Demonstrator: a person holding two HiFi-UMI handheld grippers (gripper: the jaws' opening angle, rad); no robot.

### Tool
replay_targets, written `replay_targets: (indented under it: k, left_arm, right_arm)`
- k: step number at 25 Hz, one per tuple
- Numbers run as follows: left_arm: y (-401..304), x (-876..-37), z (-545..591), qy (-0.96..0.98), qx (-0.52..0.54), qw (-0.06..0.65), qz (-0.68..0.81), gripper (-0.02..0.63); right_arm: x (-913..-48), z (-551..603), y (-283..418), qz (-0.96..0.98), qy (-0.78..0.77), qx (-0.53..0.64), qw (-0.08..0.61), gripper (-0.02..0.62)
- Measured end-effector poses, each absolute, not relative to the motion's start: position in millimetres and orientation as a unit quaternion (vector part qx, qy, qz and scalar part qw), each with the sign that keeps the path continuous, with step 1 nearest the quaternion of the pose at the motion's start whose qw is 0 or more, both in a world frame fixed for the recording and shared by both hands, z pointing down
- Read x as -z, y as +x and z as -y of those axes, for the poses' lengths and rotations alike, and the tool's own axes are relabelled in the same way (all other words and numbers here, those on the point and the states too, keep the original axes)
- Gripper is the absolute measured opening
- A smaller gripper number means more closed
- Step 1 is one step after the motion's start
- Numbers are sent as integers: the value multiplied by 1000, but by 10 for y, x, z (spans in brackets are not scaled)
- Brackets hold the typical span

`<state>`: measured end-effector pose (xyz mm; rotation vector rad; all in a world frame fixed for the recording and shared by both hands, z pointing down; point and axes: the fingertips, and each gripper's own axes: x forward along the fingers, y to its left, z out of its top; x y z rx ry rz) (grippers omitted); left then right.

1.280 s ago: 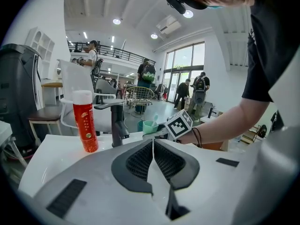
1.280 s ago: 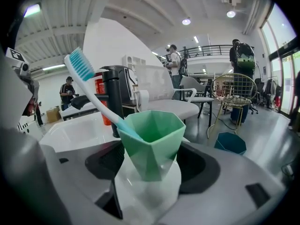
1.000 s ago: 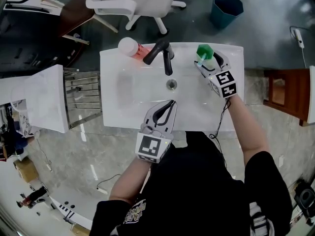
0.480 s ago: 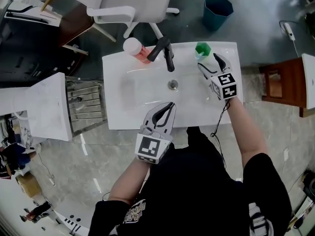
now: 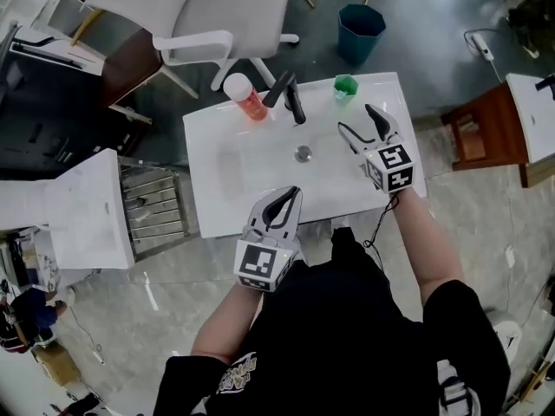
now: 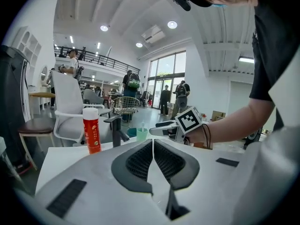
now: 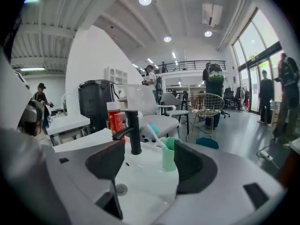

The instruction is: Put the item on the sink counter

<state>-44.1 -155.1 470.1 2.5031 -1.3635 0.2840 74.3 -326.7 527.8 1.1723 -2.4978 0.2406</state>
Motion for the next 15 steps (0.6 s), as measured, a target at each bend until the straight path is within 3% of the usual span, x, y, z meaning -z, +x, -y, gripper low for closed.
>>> replay_targets:
  k: [6, 13, 15]
  left_arm:
    - [-612, -4534, 1371, 881, -79, 117, 453, 21]
    - [-901, -4439, 1138, 894, -68, 100, 431, 21]
    - [-970, -4419, 1067, 898, -67, 96, 425, 21]
  right_arm:
    - [-4849, 2767, 538, 888, 428, -66, 155, 331]
    - [-4535, 2131, 248, 886, 443, -46, 130, 88]
    - [-4502, 1945, 155, 887, 442, -47, 127, 54]
